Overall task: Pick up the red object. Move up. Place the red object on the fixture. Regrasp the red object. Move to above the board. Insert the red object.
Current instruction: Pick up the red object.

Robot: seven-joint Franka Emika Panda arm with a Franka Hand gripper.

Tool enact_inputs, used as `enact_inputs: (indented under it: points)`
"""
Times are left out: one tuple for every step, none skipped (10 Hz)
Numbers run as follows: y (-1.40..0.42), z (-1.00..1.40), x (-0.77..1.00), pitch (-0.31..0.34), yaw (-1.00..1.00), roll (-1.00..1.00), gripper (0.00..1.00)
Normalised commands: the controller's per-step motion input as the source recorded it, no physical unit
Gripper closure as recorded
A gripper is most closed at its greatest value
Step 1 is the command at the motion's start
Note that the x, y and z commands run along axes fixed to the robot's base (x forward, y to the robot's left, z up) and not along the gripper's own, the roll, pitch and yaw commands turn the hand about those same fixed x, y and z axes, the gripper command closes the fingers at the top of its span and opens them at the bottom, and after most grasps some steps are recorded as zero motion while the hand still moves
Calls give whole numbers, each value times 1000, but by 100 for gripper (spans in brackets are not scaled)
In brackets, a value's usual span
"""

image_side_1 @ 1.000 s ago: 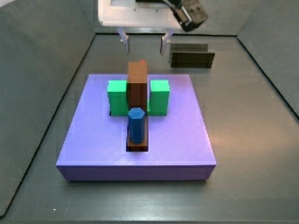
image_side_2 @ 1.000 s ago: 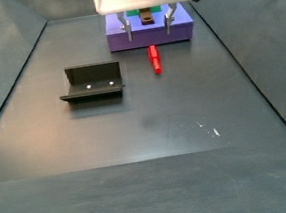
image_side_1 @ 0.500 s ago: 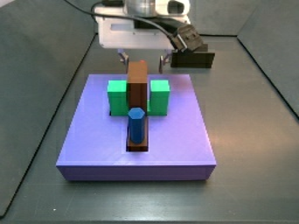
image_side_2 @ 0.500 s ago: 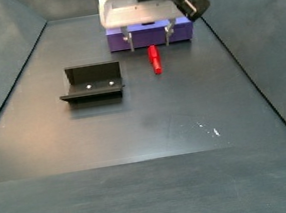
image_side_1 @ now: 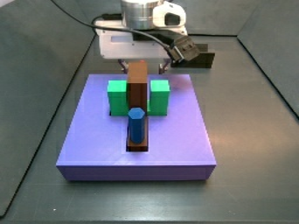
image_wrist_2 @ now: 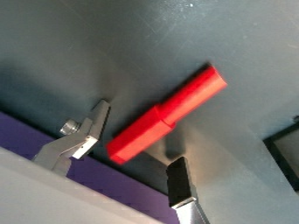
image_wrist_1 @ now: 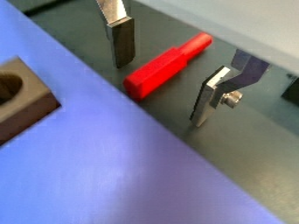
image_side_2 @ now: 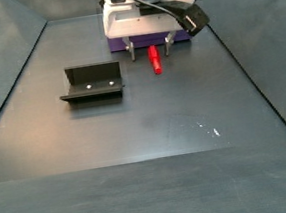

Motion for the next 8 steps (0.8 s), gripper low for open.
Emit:
enact_inputs:
  points:
    - [-43,-177,0,-123,0,-29,0]
    - [0,0,-34,-19,0,0,0]
    - [0,0,0,0,0,0,0]
    - [0,0,0,0,0,0,100]
    - [0,0,0,0,0,0,100]
    - [0,0,0,0,0,0,100]
    - [0,0,0,0,0,0,100]
    - [0,0,0,0,0,0,100]
